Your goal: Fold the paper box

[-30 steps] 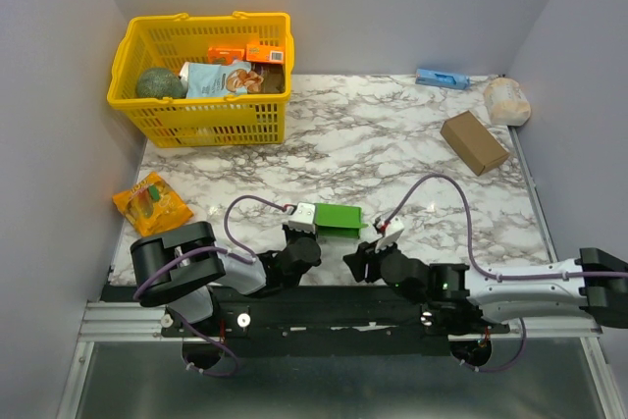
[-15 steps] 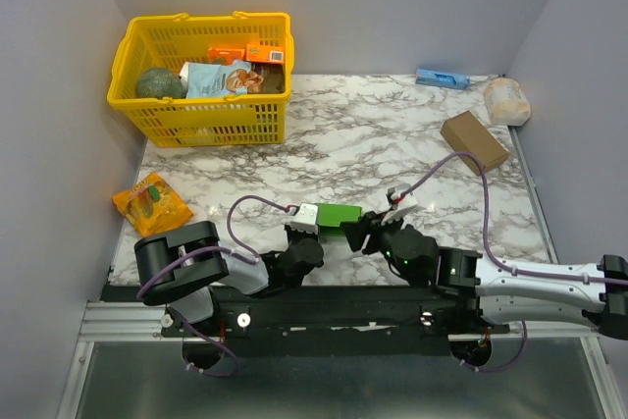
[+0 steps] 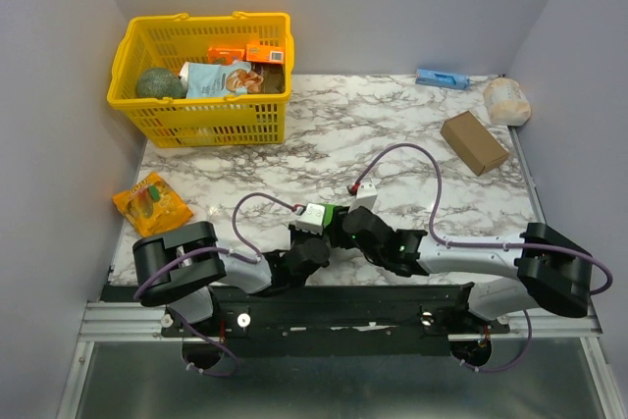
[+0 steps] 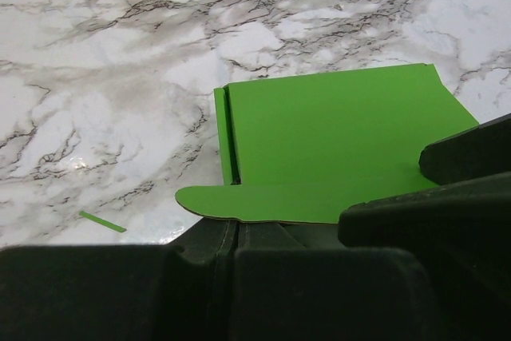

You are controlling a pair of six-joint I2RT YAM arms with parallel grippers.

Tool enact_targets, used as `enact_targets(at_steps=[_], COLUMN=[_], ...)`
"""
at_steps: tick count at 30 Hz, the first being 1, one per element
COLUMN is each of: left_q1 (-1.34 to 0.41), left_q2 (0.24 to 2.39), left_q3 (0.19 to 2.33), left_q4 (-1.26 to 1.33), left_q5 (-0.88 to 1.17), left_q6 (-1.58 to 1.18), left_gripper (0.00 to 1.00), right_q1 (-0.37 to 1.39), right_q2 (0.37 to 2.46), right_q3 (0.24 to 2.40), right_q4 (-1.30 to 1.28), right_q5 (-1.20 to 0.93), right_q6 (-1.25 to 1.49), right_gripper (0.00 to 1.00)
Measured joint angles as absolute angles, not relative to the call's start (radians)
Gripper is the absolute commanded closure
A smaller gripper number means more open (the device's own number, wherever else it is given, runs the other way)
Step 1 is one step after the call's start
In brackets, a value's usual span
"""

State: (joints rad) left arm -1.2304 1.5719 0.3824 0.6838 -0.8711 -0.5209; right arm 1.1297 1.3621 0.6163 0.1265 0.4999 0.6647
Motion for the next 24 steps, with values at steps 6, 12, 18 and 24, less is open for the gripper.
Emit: enact_targets(at_steps=[6,12,18,24], left_q1=[-1.233,-1.246,-1.246,-1.247], left_q2=[1.507,1.441,1.386,1.224], left_q3=[0.385,0.369,0.35,0.299], left_q4=[0.571,0.471,0.405,0.339], left_q5=[-0.846,-0.772,-0.712,-0.629], left_q6=[-0.506,-0.499,-0.497,-0.495], left_gripper=[0.66,0.44,0.23,0.15], right_q1=[1.1,1.057,1.033,1.012], right_q2=[1.399,1.419,1.441,1.451], right_q3=[0.616,0.603,0.591,0.575], right_q4=[0.175,0.2,0.222,0.251], right_q5=[0.461,0.414,0.38,0.352], right_q6=[0.695,0.719,0.735,0.748], right_gripper=[0.42,0.42,0.42,0.42])
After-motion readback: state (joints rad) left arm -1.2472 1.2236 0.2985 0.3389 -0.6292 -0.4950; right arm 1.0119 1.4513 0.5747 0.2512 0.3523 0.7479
